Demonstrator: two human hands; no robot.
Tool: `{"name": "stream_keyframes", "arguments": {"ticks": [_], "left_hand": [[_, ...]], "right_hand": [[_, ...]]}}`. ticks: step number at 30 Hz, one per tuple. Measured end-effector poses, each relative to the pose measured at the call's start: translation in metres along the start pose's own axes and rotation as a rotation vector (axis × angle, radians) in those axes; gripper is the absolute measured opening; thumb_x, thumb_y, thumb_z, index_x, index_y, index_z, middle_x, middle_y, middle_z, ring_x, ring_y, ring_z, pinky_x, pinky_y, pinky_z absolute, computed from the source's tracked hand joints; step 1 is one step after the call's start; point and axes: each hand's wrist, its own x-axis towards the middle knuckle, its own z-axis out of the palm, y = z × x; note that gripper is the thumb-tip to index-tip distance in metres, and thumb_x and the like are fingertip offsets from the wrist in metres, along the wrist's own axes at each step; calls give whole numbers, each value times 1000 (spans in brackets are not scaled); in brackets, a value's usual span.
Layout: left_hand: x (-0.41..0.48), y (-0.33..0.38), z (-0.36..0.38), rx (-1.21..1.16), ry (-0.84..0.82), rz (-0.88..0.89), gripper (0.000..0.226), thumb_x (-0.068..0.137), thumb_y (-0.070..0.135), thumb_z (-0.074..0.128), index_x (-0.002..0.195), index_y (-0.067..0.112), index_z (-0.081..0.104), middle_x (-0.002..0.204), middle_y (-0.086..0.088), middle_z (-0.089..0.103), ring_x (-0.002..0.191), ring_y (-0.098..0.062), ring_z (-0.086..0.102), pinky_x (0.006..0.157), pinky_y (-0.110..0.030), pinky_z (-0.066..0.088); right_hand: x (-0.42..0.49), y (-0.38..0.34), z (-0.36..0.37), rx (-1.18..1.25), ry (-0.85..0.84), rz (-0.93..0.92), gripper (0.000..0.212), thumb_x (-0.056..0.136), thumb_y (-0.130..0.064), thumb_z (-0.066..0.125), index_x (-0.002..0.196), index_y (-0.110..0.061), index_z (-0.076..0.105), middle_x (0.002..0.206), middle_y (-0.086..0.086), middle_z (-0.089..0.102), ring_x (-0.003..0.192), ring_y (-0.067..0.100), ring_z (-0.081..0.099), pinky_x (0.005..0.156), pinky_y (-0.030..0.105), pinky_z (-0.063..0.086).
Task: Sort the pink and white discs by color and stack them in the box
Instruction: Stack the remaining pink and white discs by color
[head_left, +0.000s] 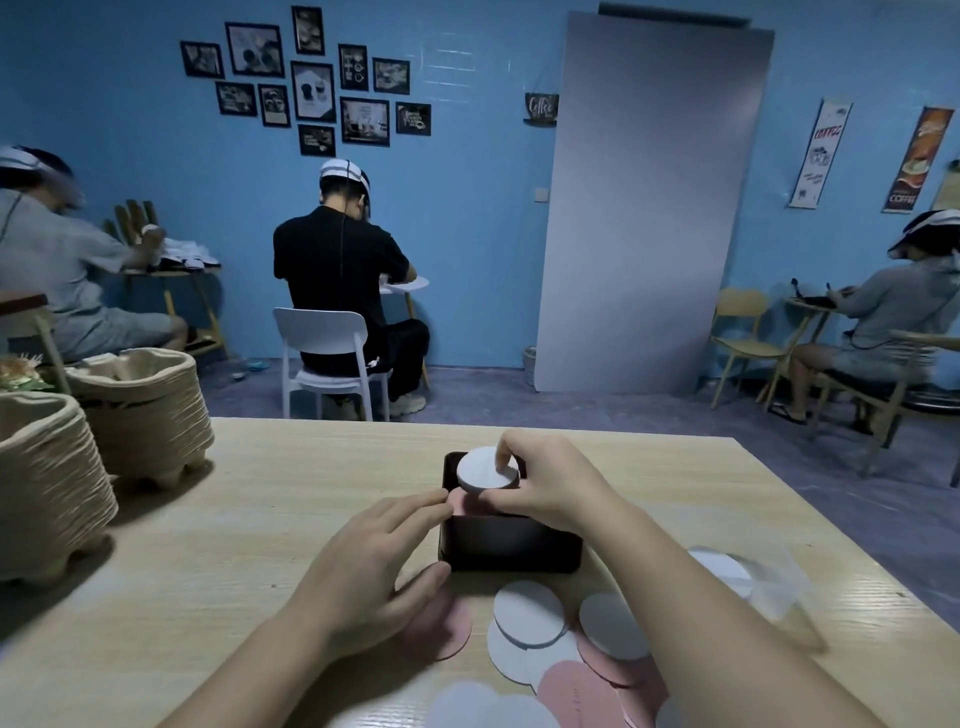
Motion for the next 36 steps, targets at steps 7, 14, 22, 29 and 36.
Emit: {"name": "stream_keyframes", "arguments": {"ticks": [7,14,22,29,36], "left_hand": [[-4,-2,6,-51,0,2,58,96,44,59,150,32,44,158,24,34,139,0,39,110,-20,34],[-6,-1,6,-58,-6,-6,61,95,47,58,152,36,40,159,28,28,141,3,35,109,-26,39],[-6,10,-5,-41,-17,-10,55,97,49,54,150,38,42,157,29,30,140,4,36,109,-24,39],[-15,58,-4,-41,95,44,23,95,37,56,111,25,65,110,14,64,101,-9,59,84,-31,51],[-29,82,16,-74,12,28,9,92,38,57,95,30,61,91,19,59,84,-5,54,70,-29,50]], "right_hand": [[16,-2,9,-14,-204,-15,39,71,-51,85,90,-31,57,93,-12,60,87,13,54,67,28,45],[13,-2,9,-17,-199,-44,36,74,-49,85,100,-34,64,91,-21,58,91,7,56,69,21,45],[-45,-8,-6,-101,240,-297,22,93,-44,62,86,-22,60,89,-10,63,83,15,56,69,37,51],[-127,-3,-2,-92,313,-353,21,96,-32,62,80,-20,57,79,-8,57,74,15,51,61,36,48],[-170,9,-2,-86,129,-150,18,93,-46,53,86,-30,58,84,-16,58,82,8,51,67,32,49]]}}
